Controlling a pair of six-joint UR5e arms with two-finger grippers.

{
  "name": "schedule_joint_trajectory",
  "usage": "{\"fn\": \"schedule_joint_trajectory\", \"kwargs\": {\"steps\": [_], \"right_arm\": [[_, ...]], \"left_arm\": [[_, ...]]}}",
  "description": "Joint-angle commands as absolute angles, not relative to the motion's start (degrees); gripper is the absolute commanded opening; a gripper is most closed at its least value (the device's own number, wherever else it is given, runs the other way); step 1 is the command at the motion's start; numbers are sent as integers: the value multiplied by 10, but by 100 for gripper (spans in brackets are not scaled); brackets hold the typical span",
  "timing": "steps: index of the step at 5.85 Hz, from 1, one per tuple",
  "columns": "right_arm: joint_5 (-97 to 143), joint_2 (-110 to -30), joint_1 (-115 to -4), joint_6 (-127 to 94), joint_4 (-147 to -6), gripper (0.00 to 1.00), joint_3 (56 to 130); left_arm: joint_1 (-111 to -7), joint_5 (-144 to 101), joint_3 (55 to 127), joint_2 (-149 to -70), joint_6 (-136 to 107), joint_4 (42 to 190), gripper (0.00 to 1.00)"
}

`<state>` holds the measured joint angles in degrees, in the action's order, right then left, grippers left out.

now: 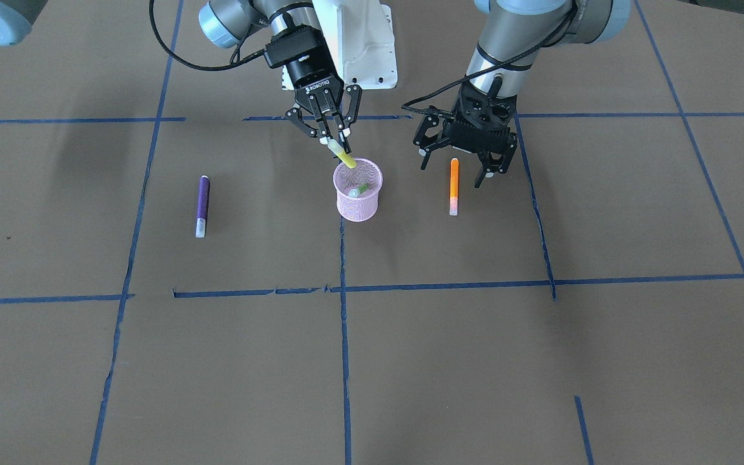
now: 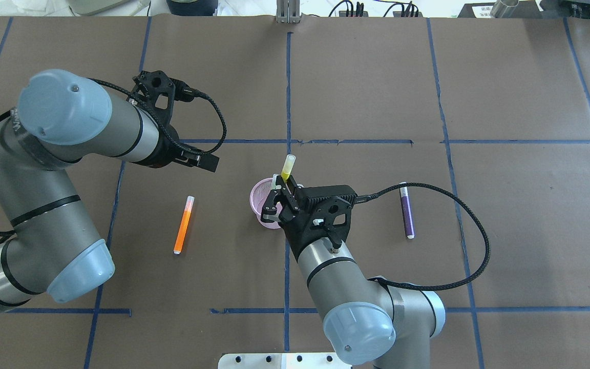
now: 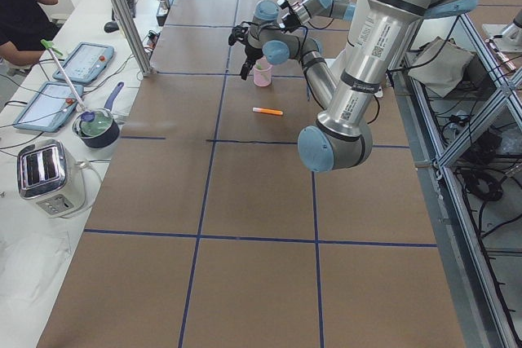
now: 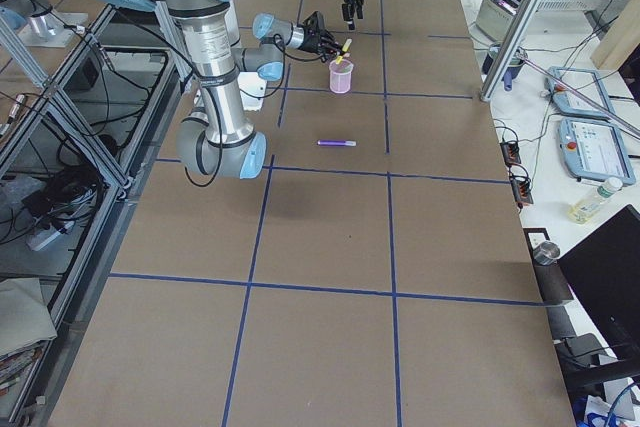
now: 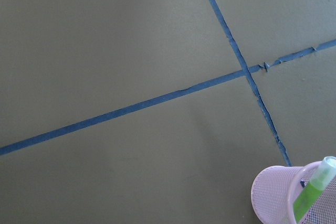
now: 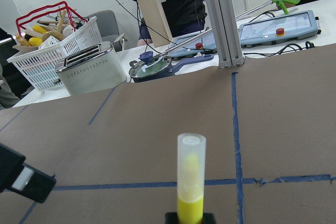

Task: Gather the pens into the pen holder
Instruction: 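Lower the yellow marker into the cup and open the right gripper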

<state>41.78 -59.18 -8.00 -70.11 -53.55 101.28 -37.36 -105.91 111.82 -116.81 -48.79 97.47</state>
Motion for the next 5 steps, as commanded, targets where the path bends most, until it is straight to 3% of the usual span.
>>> {"fn": "schedule_joint_trajectory", "kwargs": {"steps": [1,3,5], "right_arm": [[415,-587,-80,-701,-532,81,1011],[446,-589,-89,-700,-533,94,1036],[571,-628,-139,-708,-533,97,1057]], "left_arm": [[-374,-1059,1114,-1167,-489,975,100],[-366,-1063,1100,-1144,-490,969,100],[-341,-1095,1038,-1143,-490,972,100]]}}
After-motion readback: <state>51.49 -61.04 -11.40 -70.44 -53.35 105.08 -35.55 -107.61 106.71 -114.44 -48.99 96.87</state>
